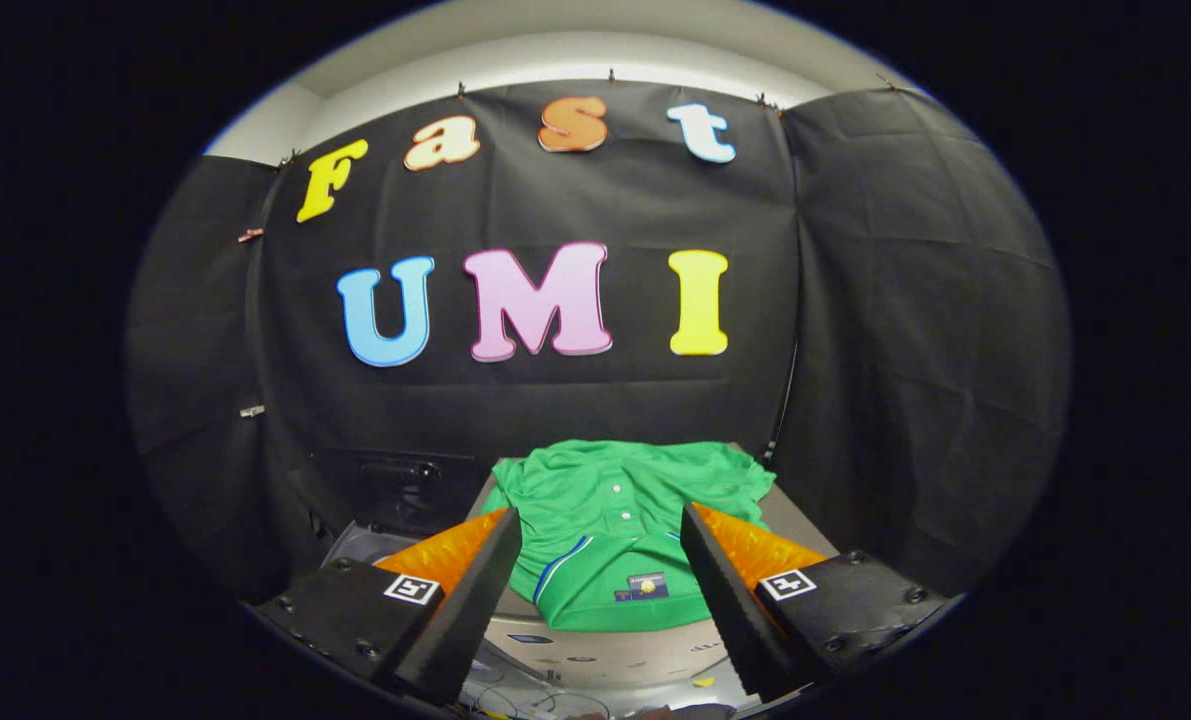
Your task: Put the clothes into the washing machine and then close the washing machine lid.
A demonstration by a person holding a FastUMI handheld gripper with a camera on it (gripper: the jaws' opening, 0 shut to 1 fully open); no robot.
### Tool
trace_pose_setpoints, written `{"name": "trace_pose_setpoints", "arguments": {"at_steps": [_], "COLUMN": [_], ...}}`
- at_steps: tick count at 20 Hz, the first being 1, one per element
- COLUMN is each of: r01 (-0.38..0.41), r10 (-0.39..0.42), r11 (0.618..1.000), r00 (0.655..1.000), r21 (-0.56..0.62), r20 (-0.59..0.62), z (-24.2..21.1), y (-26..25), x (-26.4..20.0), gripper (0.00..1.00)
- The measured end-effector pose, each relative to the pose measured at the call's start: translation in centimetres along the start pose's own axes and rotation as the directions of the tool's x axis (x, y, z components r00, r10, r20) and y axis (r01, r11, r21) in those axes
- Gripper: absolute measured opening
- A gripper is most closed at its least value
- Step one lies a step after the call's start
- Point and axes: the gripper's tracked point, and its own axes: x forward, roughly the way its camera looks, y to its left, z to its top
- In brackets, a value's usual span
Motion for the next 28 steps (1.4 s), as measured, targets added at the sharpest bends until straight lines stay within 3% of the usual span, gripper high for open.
{"name": "trace_pose_setpoints", "arguments": {"at_steps": [3, 8, 12, 13, 15, 18, 19, 21, 24, 28], "r01": [0.014, 0.006, 0.033, 0.019, 0.043, -0.019, -0.009, 0.034, 0.083, 0.073], "r10": [-0.019, -0.041, -0.078, -0.049, -0.058, 0.007, 0.006, -0.023, -0.075, -0.037], "r11": [0.999, 0.994, 0.994, 0.998, 0.998, 1.0, 1.0, 0.999, 0.997, 0.995], "r00": [0.992, 0.944, 0.895, 0.878, 0.882, 0.9, 0.886, 0.892, 0.896, 0.915], "r21": [-0.046, -0.107, -0.109, -0.067, -0.044, -0.024, -0.004, 0.016, -0.002, 0.074], "r20": [-0.123, -0.329, -0.439, -0.477, -0.468, -0.436, -0.464, -0.452, -0.437, -0.402], "z": [-1.1, -4.4, -7.3, -8.0, -7.9, -7.5, -7.7, -7.7, -7.1, -4.6], "y": [-0.9, -1.4, -2.6, -2.2, -2.3, -1.3, -1.3, -1.4, -0.5, 1.5], "x": [6.4, 14.6, 17.6, 17.6, 18.0, 18.2, 17.6, 17.8, 16.7, 15.3], "gripper": [1.0, 1.0, 0.99, 0.99, 0.99, 0.58, 0.45, 0.18, 0.17, 0.17]}}
